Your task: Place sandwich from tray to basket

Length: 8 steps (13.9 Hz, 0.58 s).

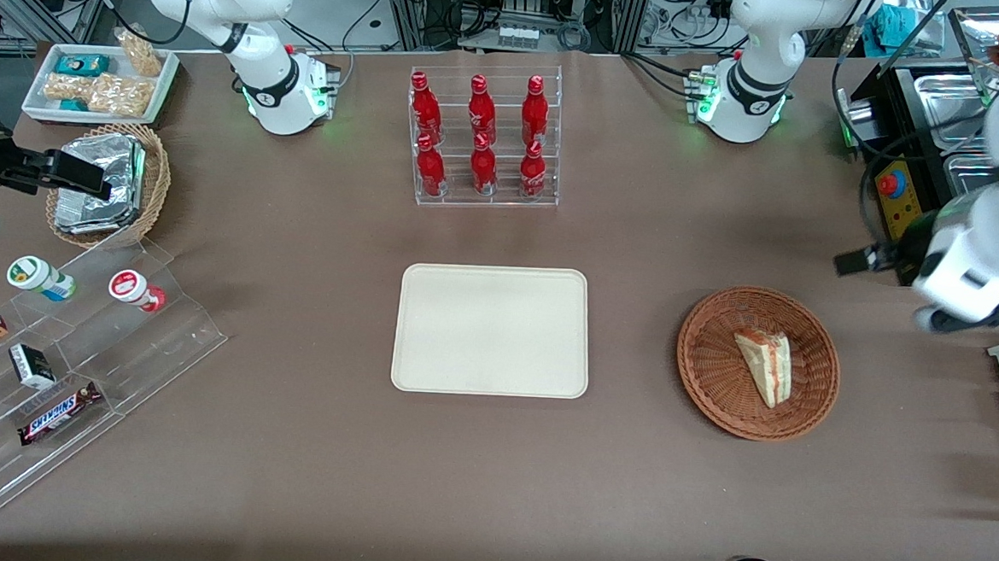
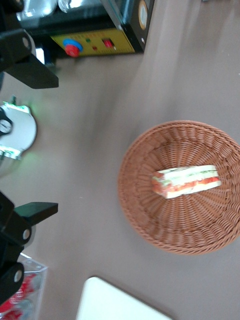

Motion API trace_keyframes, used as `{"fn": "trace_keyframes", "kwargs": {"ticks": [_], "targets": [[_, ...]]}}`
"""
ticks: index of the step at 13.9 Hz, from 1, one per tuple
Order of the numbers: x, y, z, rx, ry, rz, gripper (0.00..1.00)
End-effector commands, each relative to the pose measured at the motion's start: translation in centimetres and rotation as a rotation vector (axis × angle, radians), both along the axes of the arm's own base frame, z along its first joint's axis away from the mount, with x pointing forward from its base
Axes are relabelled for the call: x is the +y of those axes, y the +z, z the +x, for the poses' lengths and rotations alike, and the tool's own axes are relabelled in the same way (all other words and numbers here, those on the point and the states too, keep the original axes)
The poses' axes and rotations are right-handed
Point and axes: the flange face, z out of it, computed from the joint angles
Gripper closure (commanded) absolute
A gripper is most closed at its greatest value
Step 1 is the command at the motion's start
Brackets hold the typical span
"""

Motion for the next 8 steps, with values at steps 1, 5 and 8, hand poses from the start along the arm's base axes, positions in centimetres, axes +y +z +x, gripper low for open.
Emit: {"fn": "trace_keyframes", "kwargs": {"ticks": [1,5,8], "targets": [[0.1,4.4,-0.6,0.000,-0.028,-0.015,0.00],[-0.9,7.0,-1.7,-0.047,-0.042,-0.015,0.00],[-0.8,8.3,-3.5,-0.023,-0.034,0.006,0.00]]}}
